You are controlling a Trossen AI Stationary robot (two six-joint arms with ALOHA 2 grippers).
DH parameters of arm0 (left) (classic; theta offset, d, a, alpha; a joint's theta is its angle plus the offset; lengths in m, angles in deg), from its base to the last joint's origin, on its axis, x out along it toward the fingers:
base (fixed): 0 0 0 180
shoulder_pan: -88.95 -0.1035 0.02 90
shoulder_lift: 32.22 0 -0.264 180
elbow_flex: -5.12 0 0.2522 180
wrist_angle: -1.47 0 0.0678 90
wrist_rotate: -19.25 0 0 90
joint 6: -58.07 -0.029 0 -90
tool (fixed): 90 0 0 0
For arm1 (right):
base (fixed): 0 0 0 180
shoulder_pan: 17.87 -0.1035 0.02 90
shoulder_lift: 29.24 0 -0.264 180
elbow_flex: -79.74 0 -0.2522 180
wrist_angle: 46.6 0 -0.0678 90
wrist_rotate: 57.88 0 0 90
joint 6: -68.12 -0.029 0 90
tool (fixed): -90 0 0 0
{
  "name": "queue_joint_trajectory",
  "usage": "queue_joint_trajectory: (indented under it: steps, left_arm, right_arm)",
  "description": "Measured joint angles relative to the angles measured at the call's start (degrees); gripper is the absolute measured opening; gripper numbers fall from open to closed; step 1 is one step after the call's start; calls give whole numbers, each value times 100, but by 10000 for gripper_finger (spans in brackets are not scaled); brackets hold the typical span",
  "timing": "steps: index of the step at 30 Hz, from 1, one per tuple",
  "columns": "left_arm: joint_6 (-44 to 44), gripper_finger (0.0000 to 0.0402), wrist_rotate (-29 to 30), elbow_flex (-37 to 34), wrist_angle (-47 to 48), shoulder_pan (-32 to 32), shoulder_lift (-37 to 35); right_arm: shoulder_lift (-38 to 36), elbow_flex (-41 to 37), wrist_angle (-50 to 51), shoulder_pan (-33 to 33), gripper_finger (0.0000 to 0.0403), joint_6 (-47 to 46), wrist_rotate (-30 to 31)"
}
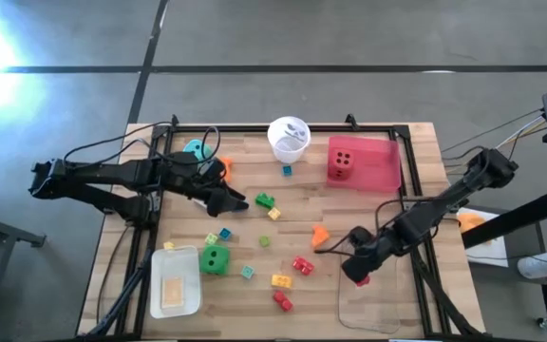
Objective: Pick & Place Toys
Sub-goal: Put the red game piece into the transparent bin
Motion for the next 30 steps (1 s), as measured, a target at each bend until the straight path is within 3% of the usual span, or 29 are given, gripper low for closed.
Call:
queue_joint_trajectory:
  steps: [8, 12, 22, 30]
  left_arm:
    - [42, 307, -2, 0, 80, 0, 0]
    - [46, 307, -2, 0, 111, 0, 2]
    - [46, 307, -2, 0, 217, 2, 4]
    - [44, 307, -2, 0, 216, 2, 4]
  right_arm:
    - [831, 141, 123, 42, 122, 53, 146]
    - [1114, 399, 654, 56, 122, -79, 255]
    - [1337, 463, 908, 98, 122, 195, 300]
    - [1466, 466, 906, 105, 122, 1151, 431]
